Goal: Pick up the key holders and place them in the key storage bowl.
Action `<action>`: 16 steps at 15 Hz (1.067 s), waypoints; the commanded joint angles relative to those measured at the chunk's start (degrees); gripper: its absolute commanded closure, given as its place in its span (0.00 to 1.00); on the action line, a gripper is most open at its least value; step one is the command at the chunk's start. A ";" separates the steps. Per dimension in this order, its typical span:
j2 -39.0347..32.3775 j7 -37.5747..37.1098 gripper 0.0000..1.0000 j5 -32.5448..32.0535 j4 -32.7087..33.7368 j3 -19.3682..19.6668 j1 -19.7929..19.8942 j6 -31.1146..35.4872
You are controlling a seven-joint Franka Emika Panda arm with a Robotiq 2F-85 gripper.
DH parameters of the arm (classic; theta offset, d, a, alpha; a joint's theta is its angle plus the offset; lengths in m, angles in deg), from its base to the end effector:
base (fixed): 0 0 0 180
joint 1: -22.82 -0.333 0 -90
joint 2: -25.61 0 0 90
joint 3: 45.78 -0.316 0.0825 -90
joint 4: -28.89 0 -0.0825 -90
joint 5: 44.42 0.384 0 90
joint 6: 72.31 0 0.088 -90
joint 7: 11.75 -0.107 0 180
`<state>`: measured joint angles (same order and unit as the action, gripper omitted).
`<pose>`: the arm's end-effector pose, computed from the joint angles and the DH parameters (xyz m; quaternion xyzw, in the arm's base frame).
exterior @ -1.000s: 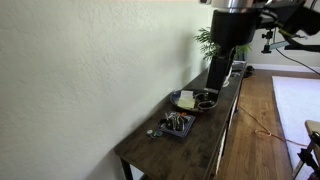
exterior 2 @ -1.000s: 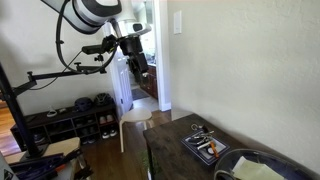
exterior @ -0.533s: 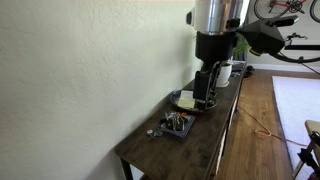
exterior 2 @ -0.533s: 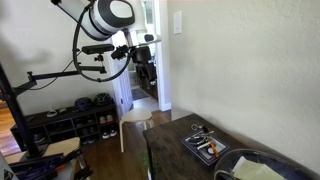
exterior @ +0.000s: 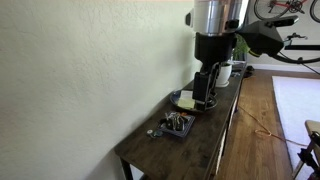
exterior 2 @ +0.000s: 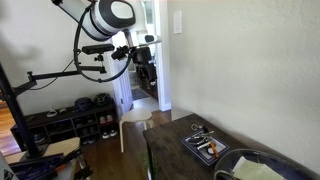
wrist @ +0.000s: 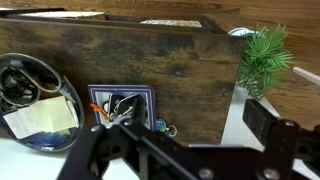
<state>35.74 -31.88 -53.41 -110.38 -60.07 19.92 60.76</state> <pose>0.4508 0.1367 0.3772 0.9960 0.0250 0.0544 0.0667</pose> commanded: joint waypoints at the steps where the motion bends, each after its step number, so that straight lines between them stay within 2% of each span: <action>1: -2.58 -1.27 0.00 -0.67 0.59 1.20 -1.01 1.33; 7: -9.56 -2.21 0.00 -2.54 4.23 2.24 -0.85 2.46; 16: -23.84 -3.98 0.00 -3.94 13.45 8.90 -2.51 8.55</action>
<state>16.07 -33.17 -56.13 -100.73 -53.79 19.62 68.11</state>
